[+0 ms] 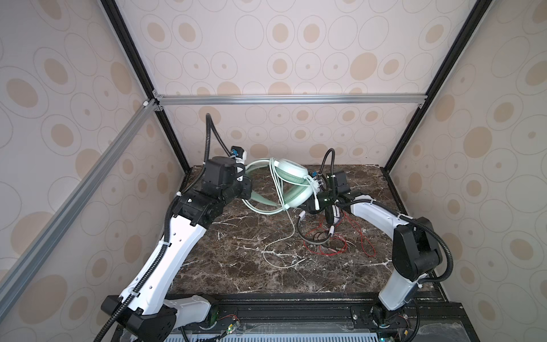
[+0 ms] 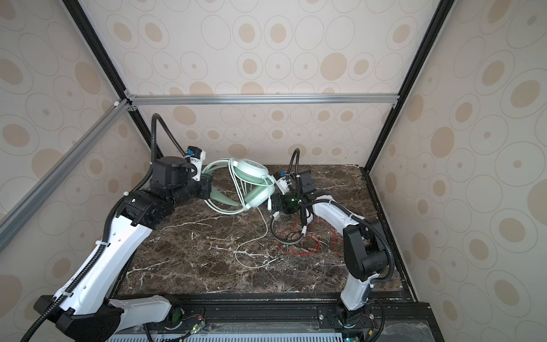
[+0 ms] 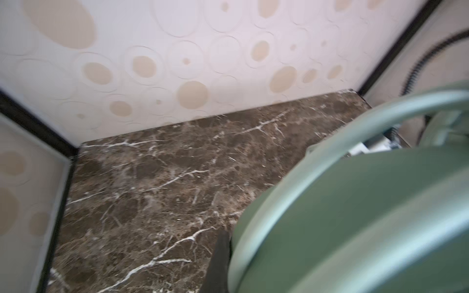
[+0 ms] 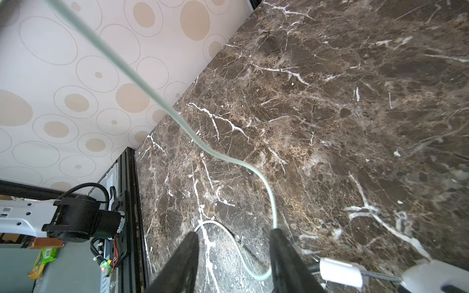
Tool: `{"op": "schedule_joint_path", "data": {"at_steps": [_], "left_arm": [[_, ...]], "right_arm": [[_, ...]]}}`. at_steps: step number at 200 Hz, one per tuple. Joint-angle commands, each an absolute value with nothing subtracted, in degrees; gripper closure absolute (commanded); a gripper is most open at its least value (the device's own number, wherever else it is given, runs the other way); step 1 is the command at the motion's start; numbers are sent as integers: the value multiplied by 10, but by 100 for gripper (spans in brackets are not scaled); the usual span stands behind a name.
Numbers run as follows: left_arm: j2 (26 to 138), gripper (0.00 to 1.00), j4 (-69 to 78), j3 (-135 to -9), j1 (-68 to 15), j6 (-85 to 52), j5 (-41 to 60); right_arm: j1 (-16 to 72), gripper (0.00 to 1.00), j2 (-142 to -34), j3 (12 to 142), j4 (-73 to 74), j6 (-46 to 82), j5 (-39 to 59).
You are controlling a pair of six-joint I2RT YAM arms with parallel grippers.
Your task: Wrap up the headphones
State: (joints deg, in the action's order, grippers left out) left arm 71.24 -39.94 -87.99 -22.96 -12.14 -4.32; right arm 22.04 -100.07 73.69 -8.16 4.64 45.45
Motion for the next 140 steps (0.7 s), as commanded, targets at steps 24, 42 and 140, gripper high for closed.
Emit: {"op": "schedule_joint_path", "data": {"at_steps": [24, 42, 140], "left_arm": [[656, 100, -411, -909, -182, -151, -74], [641, 100, -424, -913, -180, -152, -83], [610, 100, -406, -927, -180, -152, -26]], "right_arm": [[233, 52, -1005, 719, -81, 48, 447], [257, 52, -1016, 719, -94, 48, 444], [410, 52, -1156, 720, 77, 217, 458]]}}
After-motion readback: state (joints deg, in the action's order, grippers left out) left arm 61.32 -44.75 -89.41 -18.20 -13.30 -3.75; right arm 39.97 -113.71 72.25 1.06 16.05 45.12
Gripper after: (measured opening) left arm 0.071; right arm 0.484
